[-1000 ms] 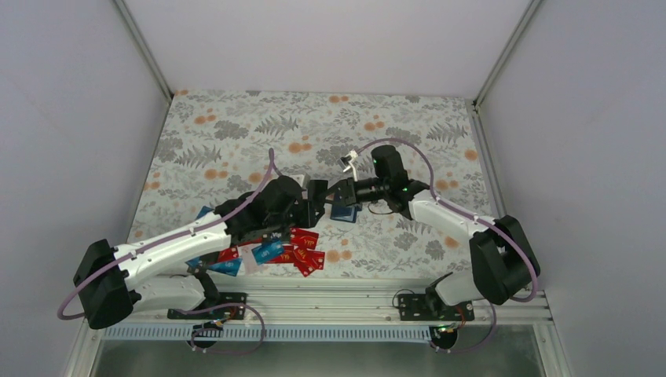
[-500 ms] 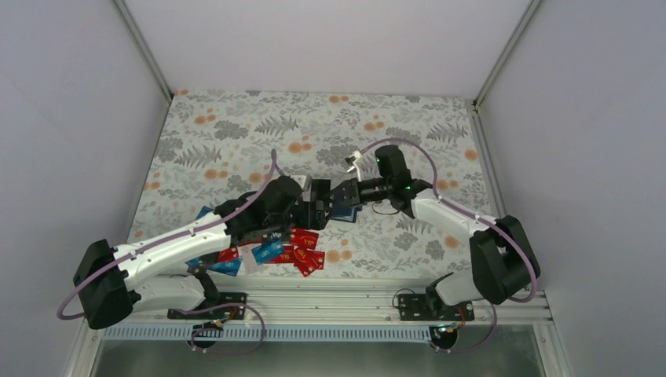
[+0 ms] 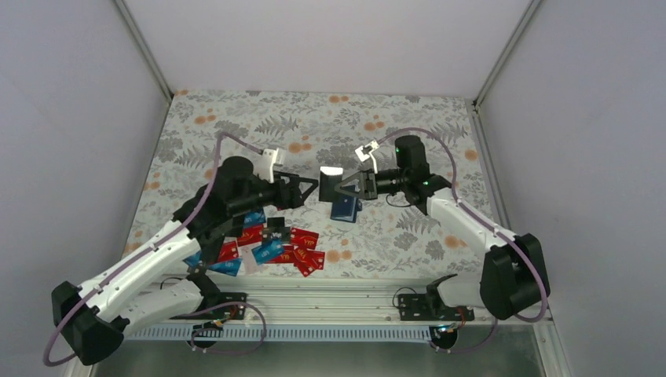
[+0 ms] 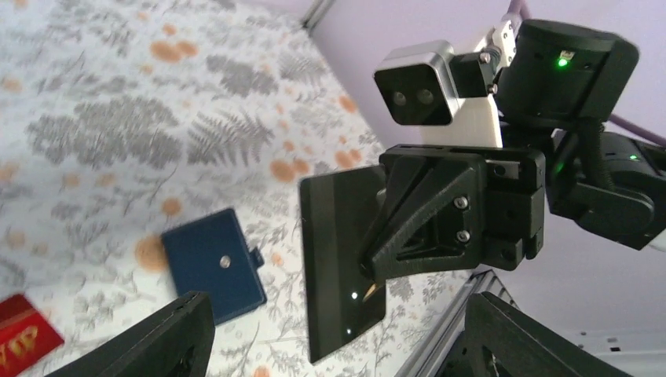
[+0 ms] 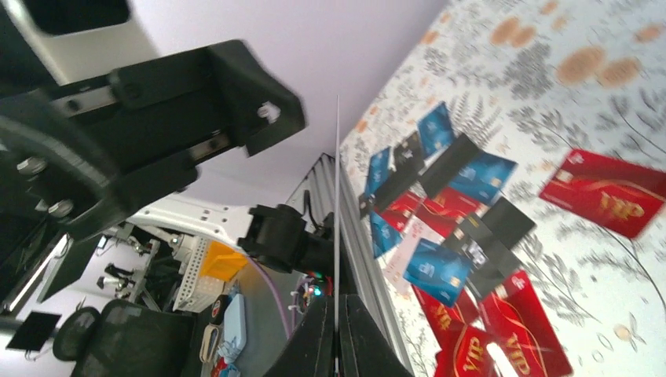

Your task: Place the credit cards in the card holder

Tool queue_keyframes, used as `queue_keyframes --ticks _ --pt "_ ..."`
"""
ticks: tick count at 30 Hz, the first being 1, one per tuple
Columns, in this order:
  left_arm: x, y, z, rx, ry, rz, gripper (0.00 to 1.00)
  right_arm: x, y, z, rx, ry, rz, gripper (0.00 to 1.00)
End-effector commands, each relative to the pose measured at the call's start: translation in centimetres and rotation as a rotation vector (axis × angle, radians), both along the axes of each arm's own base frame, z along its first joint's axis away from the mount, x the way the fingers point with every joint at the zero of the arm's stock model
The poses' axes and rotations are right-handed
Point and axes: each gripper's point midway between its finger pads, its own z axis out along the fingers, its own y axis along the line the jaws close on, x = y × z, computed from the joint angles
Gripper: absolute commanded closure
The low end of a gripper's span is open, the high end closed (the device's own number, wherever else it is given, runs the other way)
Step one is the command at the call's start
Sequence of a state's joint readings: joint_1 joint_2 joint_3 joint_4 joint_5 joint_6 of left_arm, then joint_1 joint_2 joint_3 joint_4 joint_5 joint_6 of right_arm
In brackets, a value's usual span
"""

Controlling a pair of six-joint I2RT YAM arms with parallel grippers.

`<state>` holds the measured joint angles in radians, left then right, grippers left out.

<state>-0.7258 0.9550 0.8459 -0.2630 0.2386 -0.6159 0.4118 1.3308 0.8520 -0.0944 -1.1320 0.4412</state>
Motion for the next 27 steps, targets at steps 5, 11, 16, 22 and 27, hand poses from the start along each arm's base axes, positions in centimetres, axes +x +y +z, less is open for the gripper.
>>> queue_keyframes --ticks 5,11,16,22,27 --pt "-0.3 0.0 3.6 -0.156 -0.149 -0.215 0.36 -1.4 -0.1 6.9 0.138 -0.185 0.08 0.96" --pt "-1.7 -0.8 4.4 -0.205 -0.194 -0.345 0.39 -1.8 -0.1 8.2 0.165 -0.204 0.103 0.96" --pt "-2.1 -1.2 4.4 -0.215 -0.205 -0.393 0.41 -1.9 0.2 8.2 0.165 -0.194 0.114 0.96" --pt "-1.5 -1.8 3.7 -0.225 -0.181 -0.407 0.5 -2.5 0.7 8.3 0.171 -0.198 0.142 0.96" --pt "-1.3 -2.0 4.0 -0.234 -0.189 -0.413 0.54 -2.6 0.9 8.3 0.169 -0.198 0.148 0.96"
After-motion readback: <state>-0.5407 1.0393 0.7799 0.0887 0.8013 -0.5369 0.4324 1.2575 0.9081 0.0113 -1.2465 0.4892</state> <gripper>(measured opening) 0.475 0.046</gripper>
